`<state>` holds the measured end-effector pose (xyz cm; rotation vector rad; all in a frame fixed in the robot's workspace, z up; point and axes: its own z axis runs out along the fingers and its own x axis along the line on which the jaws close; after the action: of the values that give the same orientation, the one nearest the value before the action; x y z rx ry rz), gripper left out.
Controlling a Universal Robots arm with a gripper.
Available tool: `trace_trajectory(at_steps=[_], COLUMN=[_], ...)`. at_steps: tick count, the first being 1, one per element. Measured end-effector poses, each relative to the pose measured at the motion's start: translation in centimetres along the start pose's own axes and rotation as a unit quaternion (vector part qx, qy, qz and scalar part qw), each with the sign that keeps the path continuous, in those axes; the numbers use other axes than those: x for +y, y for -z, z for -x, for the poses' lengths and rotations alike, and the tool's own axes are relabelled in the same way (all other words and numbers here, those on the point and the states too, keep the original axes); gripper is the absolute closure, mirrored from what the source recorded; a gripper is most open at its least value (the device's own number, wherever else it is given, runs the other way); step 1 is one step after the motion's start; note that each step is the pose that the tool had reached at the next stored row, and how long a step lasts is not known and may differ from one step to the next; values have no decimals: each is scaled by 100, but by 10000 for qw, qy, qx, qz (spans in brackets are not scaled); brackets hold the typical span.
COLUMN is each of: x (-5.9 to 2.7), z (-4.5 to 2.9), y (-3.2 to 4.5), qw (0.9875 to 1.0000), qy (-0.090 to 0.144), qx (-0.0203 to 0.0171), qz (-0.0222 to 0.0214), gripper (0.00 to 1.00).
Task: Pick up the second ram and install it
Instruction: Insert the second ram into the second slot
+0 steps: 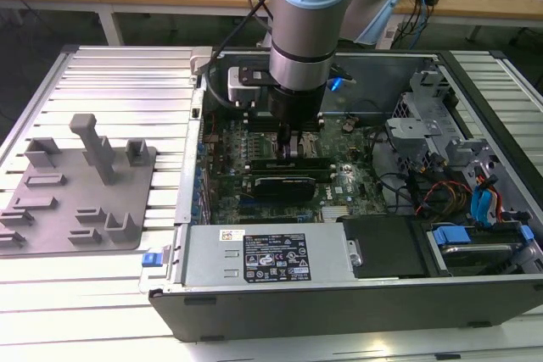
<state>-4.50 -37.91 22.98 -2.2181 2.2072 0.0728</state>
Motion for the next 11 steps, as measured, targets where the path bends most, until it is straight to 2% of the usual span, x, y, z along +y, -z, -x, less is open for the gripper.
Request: trace_trajectory(at_steps=[11], x=[1], z=[-1], y=[-37], qw=[10000], qy=[-1], qx=[-3], qz=[2], gripper=[90])
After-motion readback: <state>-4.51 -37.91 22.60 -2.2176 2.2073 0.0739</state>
